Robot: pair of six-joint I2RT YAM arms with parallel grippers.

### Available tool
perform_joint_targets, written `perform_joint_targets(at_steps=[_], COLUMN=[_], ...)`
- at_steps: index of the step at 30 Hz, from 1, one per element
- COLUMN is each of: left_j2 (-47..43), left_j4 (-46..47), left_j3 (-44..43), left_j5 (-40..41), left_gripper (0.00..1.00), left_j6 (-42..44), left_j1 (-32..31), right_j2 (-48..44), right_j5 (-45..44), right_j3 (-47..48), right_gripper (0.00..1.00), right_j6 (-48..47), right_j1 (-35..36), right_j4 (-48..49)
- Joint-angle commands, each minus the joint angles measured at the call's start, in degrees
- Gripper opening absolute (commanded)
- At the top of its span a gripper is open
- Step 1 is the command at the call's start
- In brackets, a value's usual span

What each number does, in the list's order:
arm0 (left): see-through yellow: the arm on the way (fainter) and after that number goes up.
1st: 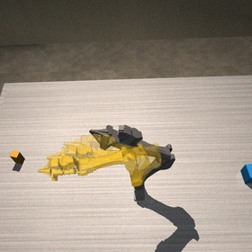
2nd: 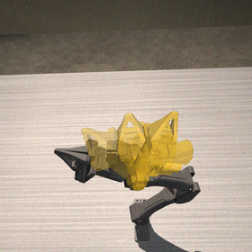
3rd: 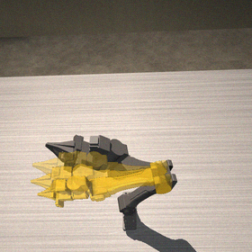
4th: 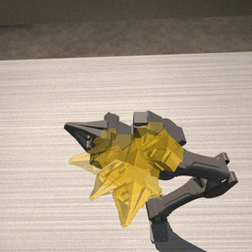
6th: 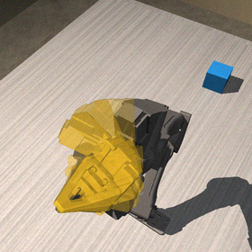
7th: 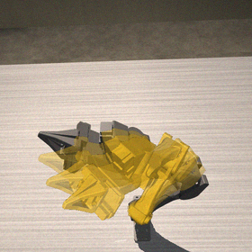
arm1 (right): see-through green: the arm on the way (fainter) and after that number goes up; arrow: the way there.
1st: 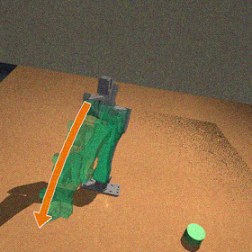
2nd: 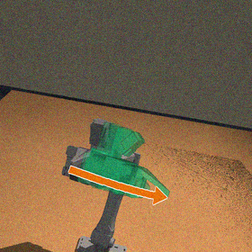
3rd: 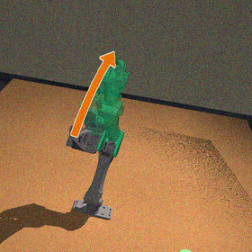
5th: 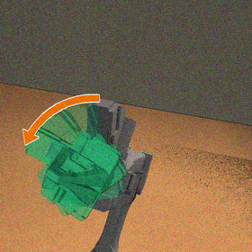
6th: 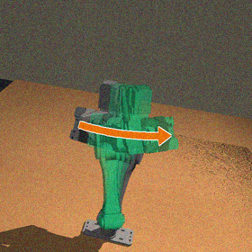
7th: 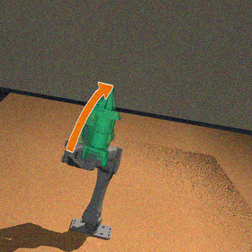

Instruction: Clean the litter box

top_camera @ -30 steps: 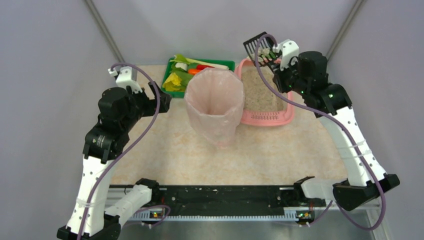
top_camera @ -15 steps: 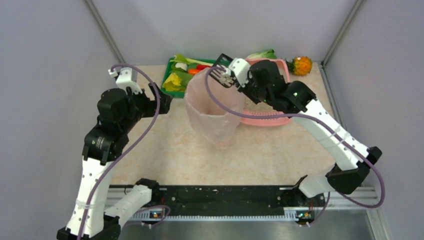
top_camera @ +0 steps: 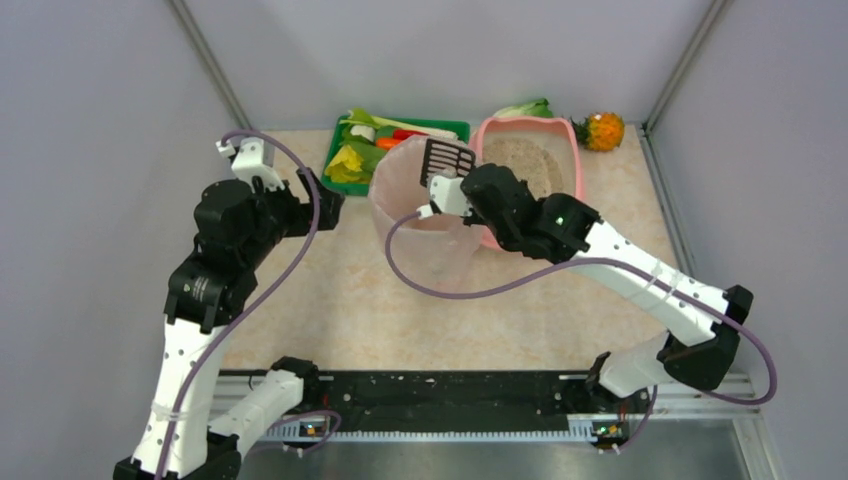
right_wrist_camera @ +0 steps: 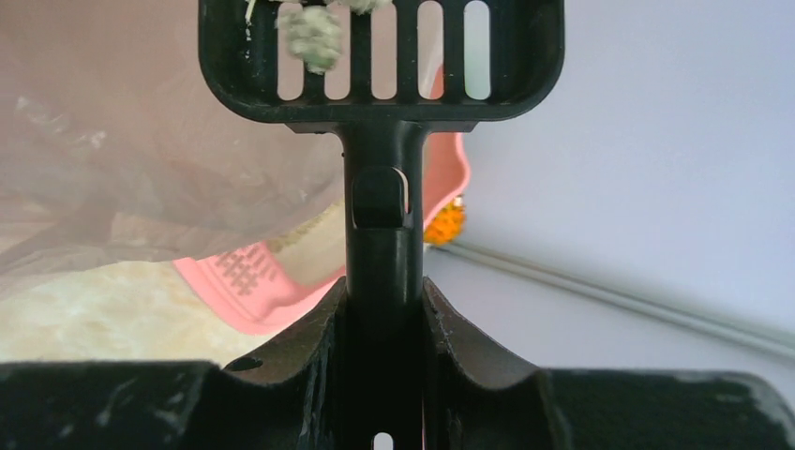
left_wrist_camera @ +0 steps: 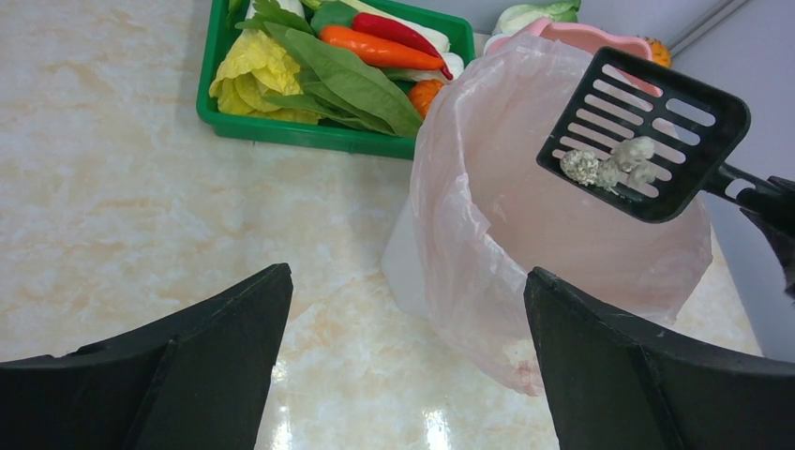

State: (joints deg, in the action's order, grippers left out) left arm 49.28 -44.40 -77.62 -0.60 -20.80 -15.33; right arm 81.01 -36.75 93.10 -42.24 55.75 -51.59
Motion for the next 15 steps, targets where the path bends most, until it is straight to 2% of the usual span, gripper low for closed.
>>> perform_joint_targets(at_steps=[1,9,15], left_j2=[-0.08,-0.39,-0.36], left_j4=[3.18,2.96,3.01], left_j3=[0.32,0.45,0.46], left_j5=[-0.01,2.09,2.26], left_gripper=[0.99,0.99,0.99], left_j6=[1.02,1.49,1.72], left_j1=[0.22,0.22,0.22], right_j2=[-3.73,-6.40,-9.83], right_j5=[-10.67,-14.60,-12.10], right_j3=[-4.14,-10.10,-18.44], right_gripper=[0.00,0.00,0.00], right_j6=[-14.49,-31.08,-50.26], right_j1=[2.65,5.05,6.20], right_j4=[10.24,26.42,38.11])
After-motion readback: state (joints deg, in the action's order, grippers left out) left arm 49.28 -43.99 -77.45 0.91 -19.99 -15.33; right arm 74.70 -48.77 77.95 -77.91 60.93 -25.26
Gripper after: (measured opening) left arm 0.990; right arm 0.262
